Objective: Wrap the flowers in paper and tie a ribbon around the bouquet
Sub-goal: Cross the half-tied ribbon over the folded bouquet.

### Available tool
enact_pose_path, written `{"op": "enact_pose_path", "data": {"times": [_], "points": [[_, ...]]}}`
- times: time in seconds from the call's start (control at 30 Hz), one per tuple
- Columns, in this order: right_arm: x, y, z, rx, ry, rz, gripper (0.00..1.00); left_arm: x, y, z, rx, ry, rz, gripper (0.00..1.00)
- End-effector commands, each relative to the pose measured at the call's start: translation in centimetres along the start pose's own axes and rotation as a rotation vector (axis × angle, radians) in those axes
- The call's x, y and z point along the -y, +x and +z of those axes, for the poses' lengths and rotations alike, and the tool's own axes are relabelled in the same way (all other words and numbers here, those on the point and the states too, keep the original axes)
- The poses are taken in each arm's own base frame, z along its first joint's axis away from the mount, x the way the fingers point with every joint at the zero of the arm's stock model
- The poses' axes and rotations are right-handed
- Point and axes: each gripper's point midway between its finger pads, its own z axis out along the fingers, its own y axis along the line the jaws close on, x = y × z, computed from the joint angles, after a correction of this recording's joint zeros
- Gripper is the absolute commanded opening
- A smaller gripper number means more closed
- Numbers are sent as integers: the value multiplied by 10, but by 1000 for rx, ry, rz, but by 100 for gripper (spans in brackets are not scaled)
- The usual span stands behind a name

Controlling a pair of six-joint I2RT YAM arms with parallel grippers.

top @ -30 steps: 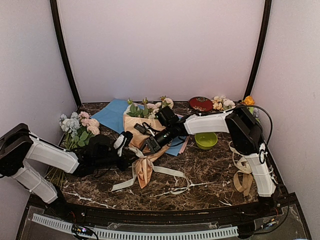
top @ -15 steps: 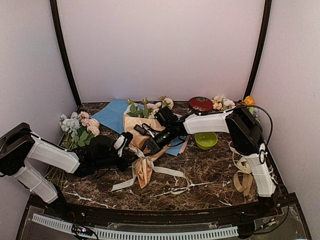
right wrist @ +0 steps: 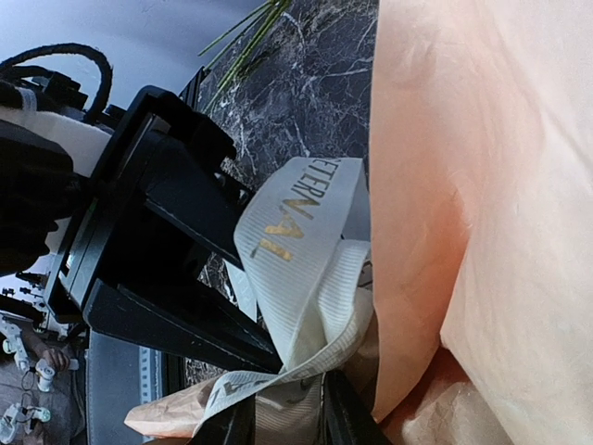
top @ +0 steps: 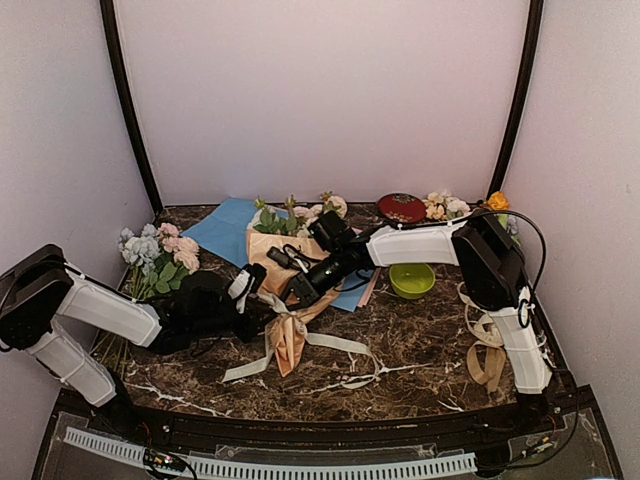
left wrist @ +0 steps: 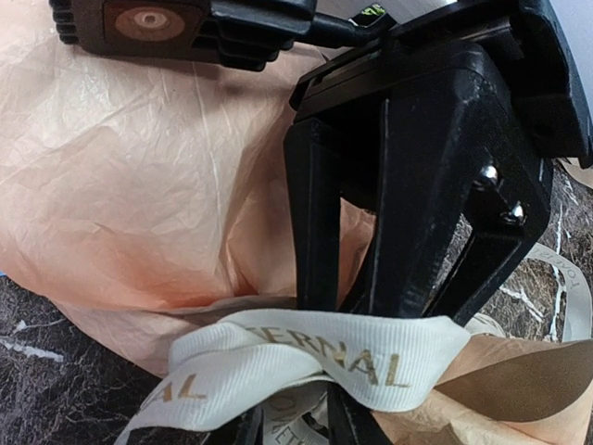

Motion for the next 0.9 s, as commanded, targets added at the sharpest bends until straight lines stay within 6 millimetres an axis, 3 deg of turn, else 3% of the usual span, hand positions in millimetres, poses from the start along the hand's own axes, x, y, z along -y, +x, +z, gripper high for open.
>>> {"op": "enact_pose_path", "data": {"times": [0.0,0.33,0.63,0.87], "points": [[-15,-14,0,26,-28,-52,26,3,-18,1,62,9,21,24],[-11,-2,4,-18,-11,-41,28,-2,-27,3,93,-23,35,23],[-2,-6,2,-6,43,-49,1,1,-30,-1,115,0,33,23],[0,-21,-14,55,72,-45,0,13,-22,-12,90,67,56,22]]}}
